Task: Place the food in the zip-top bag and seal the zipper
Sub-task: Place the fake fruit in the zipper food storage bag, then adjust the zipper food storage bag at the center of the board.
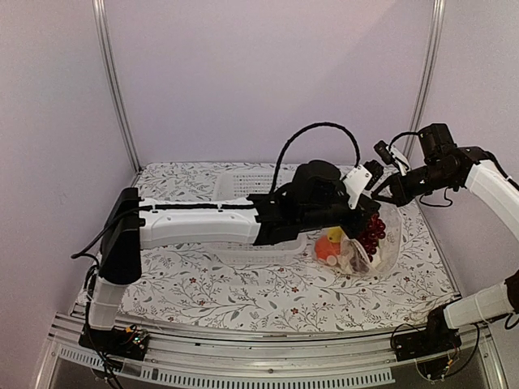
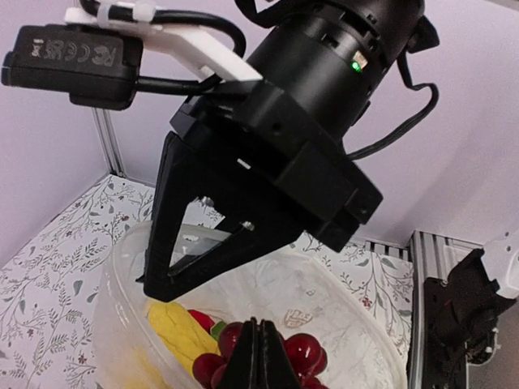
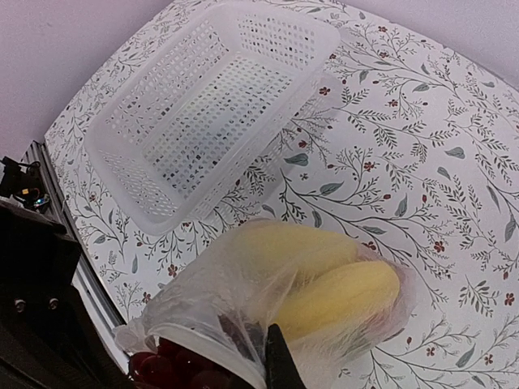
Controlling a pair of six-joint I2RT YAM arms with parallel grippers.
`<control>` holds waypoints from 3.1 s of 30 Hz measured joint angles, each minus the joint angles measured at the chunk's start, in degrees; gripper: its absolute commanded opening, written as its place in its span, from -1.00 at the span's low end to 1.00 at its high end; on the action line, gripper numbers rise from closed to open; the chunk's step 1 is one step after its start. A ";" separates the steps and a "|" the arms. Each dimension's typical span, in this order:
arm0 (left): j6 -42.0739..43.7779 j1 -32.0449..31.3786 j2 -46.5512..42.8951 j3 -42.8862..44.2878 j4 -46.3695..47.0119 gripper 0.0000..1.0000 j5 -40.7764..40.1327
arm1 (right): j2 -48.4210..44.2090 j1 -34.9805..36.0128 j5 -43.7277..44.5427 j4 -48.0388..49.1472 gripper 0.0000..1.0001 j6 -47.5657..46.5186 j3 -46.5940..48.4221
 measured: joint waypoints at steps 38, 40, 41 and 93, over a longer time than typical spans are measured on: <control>23.74 -9.29 -4.00 0.04 -17.16 0.21 0.72 | 0.50 -0.26 2.19 0.87 -1.00 -1.03 -1.20; 25.57 -9.27 -0.59 5.73 -21.18 0.22 0.72 | -0.26 -0.26 2.23 0.83 -1.00 -1.18 -1.53; 26.47 -9.22 1.20 8.31 -23.41 0.21 0.66 | -0.57 -0.26 2.21 0.83 -1.00 -1.20 -1.53; 42.73 -9.97 17.11 17.29 -20.52 -1.00 -17.44 | -0.94 -0.26 2.97 -2.86 -1.00 -1.11 0.92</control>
